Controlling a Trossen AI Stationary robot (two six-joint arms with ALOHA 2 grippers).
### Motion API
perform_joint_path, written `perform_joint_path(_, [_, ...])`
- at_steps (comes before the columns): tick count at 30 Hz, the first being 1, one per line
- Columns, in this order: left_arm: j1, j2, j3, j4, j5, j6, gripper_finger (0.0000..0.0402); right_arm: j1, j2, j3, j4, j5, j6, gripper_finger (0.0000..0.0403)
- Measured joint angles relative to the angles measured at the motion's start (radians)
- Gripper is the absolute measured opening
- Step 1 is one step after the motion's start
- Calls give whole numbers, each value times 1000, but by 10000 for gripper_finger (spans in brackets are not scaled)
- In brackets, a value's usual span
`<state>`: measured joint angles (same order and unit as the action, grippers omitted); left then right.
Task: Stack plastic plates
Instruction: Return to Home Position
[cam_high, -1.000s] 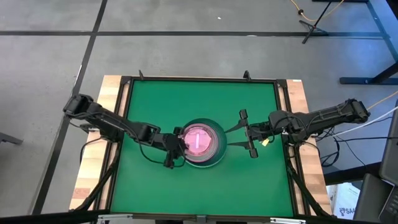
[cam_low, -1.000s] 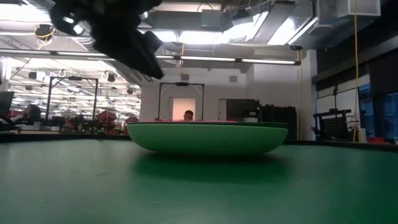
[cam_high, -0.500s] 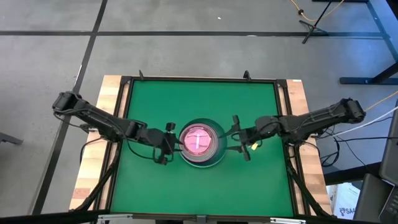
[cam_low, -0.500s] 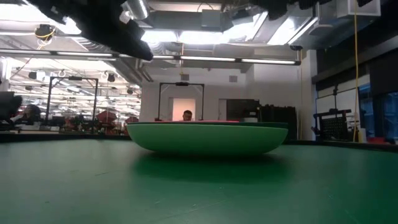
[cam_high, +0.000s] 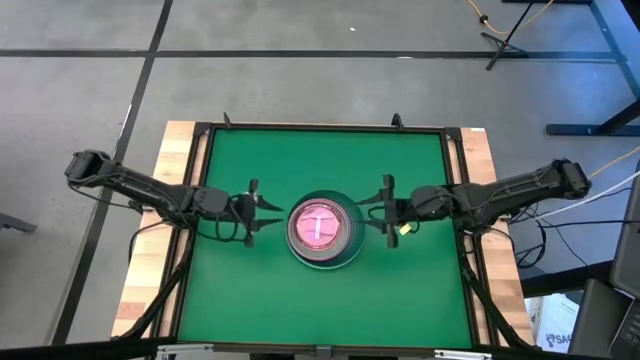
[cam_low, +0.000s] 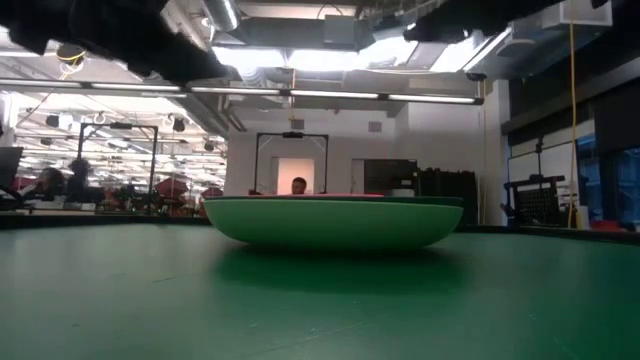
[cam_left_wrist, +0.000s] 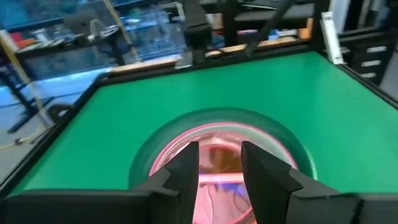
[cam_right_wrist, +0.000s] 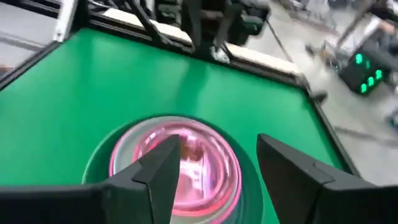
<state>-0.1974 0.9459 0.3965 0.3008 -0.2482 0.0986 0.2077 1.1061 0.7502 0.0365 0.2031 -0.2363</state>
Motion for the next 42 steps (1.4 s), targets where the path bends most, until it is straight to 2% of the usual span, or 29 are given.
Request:
perform_joint_path(5, [18, -139, -86, -5, -31, -15, 114, -67, -88, -46, -86, -42, 105, 209])
perform_joint_path(10, [25, -294, -172, 20, -10, -19, 114, -111, -203, -187, -12, -108, 160, 209])
perform_joint_path(16, [25, -459, -263, 39, -70, -26, 114, -132, -349, -331, 25, -107, 222, 201])
perform_joint_path(19, [25, -532, -306, 32, -43, -19, 108, -130, -404, -384, 35, -108, 241, 173])
perform_joint_path(24, [25, -660, -383, 62, 24, -33, 82, -130, -513, -487, 87, -144, 270, 96])
perform_joint_path(27, [25, -729, -389, 13, 23, -49, 66, -130, -604, -542, 90, -160, 280, 50])
perform_joint_path(31, [25, -789, -389, -33, -1, -59, 49, -130, -746, -606, 87, -124, 310, 7])
perform_joint_path(37, [25, -847, -389, -79, -49, -55, 36, -130, -965, -674, -2, -115, 361, 21])
perform_joint_path(42, [25, -879, -389, -139, -50, -61, 35, -130, -1105, -725, -34, -48, 380, 23])
